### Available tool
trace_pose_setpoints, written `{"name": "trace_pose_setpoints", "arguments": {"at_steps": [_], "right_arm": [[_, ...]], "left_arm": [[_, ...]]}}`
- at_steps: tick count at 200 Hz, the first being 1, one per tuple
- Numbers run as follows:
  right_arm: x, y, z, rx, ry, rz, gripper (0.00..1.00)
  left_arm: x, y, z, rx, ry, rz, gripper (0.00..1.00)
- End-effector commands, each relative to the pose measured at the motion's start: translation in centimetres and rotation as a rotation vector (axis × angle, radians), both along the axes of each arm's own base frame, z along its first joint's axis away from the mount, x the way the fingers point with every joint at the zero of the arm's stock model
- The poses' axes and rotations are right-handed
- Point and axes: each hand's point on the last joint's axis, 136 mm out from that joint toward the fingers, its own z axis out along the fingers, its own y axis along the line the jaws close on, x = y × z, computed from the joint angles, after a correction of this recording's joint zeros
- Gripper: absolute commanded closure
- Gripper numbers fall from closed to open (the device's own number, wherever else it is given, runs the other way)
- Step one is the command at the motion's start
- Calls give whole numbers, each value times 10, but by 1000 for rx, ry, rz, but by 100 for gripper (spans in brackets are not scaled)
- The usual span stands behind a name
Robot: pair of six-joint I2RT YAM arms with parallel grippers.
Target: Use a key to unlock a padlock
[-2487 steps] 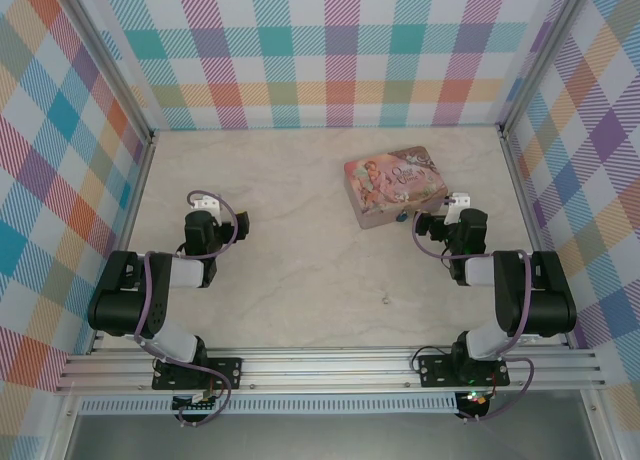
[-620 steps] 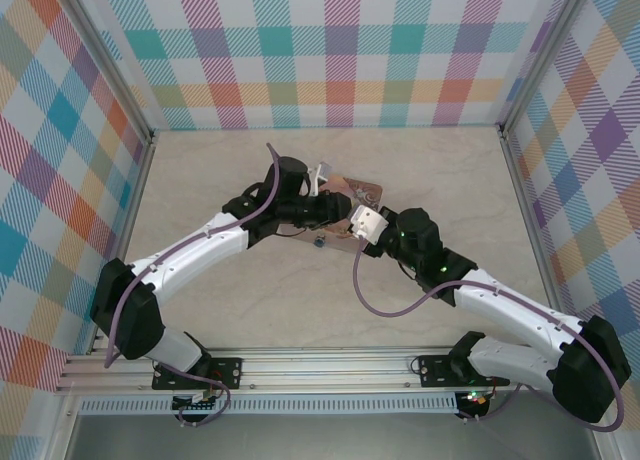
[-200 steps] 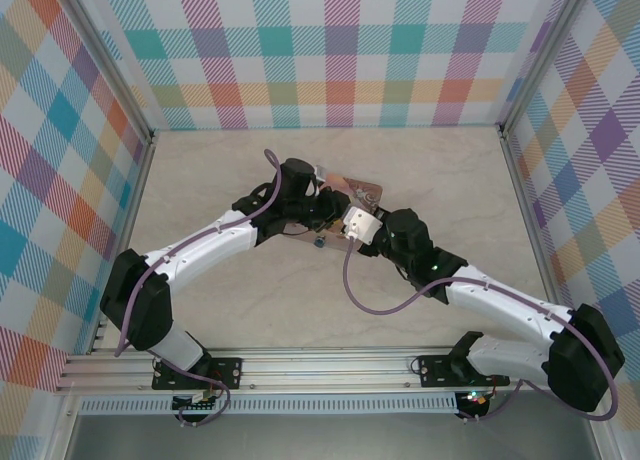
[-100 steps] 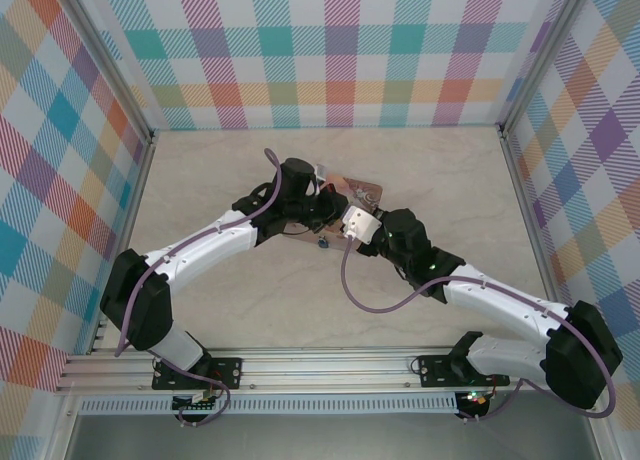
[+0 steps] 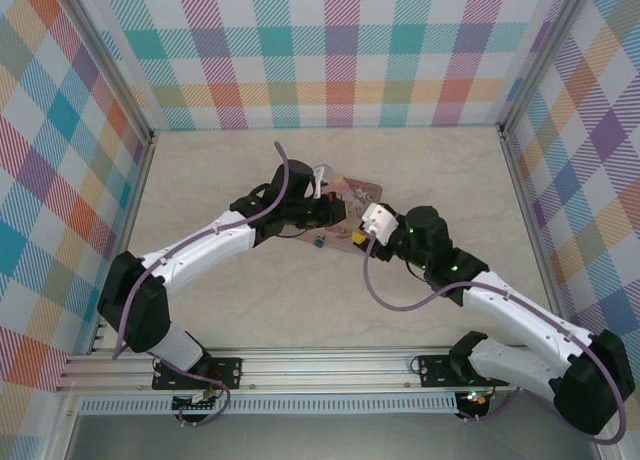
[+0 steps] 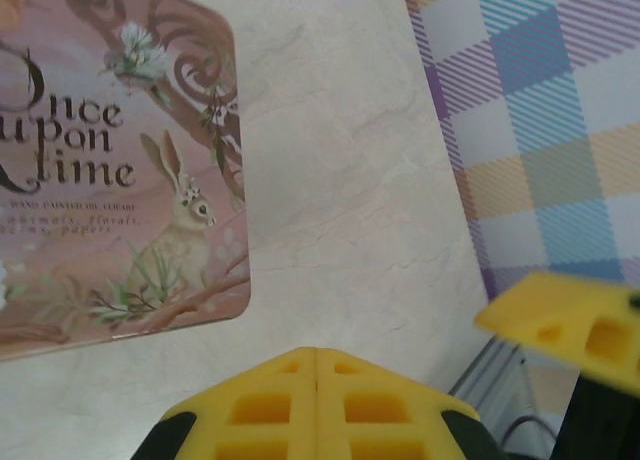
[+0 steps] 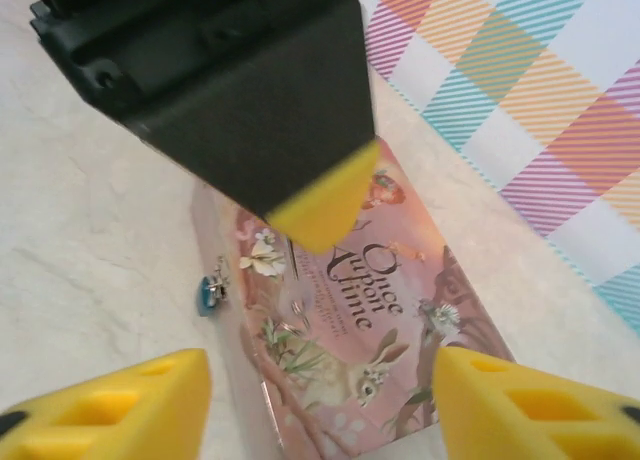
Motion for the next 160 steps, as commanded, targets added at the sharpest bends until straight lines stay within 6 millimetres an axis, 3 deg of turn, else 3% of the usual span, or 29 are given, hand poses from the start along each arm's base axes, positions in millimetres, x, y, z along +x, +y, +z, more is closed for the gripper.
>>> {"name": "trace_pose_setpoints", "arguments": {"at_steps": [1,31,85,139,160], "right_arm": [[-30,4,12,164,177,165,34],[-43,-1,25,301,324,290,32],[-56,21,49,391,423,522,37],[-58,36,47,400,485,601,38],[-59,40,45,396,494,611,44]], "left_arm": [[-17,8,31,67,-258,-152,100],[-38,12,39,75,-415,-290,100],[-67,9,57,9,-536,-447,100],[-70,7,59,-5,-541,-472,100],[-70,6,60,-9,-543,-472,100]]}}
